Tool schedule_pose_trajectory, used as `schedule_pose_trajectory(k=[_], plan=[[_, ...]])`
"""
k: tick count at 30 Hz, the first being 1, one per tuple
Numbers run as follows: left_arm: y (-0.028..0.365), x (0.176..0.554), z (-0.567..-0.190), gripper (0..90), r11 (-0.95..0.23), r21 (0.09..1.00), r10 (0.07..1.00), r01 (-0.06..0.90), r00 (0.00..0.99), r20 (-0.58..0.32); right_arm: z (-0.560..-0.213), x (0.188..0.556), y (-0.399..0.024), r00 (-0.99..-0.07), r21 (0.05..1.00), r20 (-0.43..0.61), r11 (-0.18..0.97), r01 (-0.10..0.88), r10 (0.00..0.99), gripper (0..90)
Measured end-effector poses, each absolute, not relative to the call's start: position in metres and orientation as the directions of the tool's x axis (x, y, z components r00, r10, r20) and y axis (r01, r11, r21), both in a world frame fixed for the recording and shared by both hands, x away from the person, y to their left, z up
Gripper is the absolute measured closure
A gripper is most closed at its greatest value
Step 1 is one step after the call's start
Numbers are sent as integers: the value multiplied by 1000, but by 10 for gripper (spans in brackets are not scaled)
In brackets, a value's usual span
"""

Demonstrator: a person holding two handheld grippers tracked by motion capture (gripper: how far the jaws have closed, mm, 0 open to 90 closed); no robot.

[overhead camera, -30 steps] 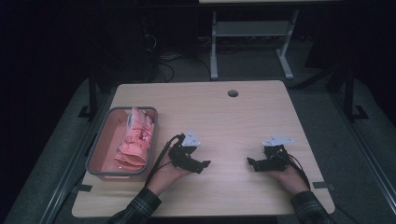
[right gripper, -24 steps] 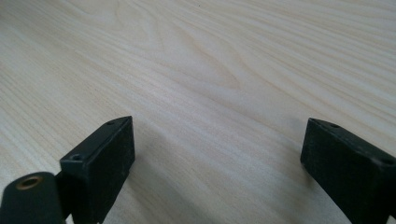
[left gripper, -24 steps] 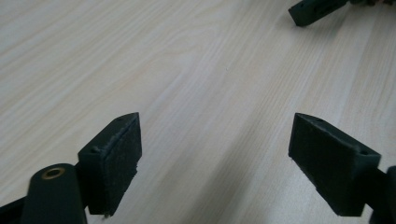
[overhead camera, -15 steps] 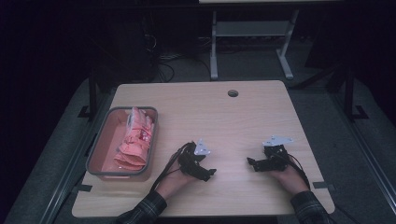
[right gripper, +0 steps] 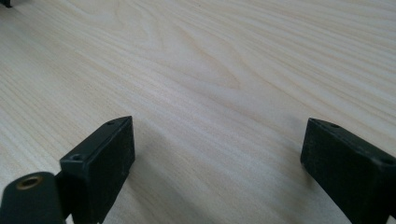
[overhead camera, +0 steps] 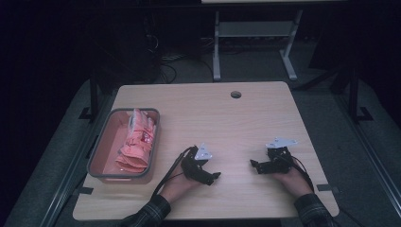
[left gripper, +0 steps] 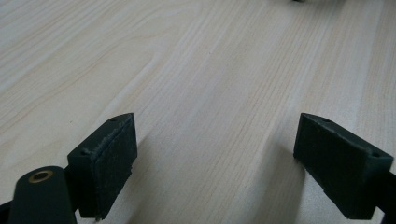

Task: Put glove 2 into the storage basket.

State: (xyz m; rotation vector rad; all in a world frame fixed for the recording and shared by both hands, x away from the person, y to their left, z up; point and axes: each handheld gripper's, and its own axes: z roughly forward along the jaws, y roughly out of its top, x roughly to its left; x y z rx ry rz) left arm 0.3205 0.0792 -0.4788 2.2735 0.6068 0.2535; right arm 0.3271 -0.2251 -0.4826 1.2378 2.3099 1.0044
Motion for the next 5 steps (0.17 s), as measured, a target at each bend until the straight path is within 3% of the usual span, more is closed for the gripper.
schedule_pose_trajectory(k=[5], plan=[[79,321,-479,128,-602,719,496,347,868,-4,-483,327,-225,-567,718,37,373,588,823,96]])
